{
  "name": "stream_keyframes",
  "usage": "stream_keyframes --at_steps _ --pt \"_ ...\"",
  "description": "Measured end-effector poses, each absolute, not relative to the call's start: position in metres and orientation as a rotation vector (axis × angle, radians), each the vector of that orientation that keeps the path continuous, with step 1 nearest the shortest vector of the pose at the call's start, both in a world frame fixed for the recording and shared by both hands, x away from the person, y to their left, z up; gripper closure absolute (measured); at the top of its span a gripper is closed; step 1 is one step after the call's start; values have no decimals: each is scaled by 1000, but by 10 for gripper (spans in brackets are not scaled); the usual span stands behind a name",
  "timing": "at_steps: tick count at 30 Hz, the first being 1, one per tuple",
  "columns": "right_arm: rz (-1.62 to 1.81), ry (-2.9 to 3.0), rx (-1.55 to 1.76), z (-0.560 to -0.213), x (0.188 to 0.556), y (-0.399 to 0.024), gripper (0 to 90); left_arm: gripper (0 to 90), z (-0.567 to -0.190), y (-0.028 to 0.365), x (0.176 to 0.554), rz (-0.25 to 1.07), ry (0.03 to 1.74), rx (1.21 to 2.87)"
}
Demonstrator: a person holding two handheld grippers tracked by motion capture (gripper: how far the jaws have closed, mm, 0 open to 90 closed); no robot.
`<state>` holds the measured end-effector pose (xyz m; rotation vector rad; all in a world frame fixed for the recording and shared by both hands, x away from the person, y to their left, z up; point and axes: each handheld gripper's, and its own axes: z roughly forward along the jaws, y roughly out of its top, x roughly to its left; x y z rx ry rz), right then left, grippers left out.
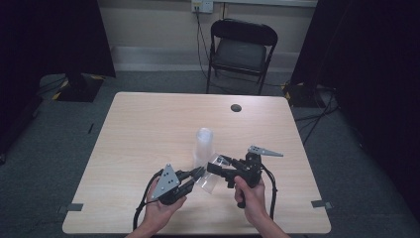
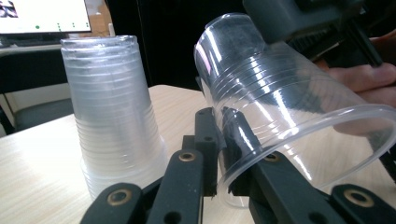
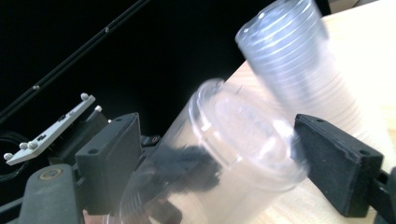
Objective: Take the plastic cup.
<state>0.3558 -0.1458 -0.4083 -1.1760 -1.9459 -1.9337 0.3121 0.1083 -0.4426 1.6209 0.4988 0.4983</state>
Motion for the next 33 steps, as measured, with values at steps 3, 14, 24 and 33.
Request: stream_keyframes --at_steps 3,14,24,33 --pt "-1942 -1954 -1187 -407 357 -150 162 853 -443 108 313 466 501 1630" --pt "-1959 -2003 -1215 -406 360 -157 189 849 -444 110 316 330 542 1700" --pt "-1962 -2035 -1240 -404 361 -164 230 859 -437 113 316 227 599 1777" --pt "-1986 -2087 -1245 -395 364 -174 234 868 -430 115 316 218 616 1839"
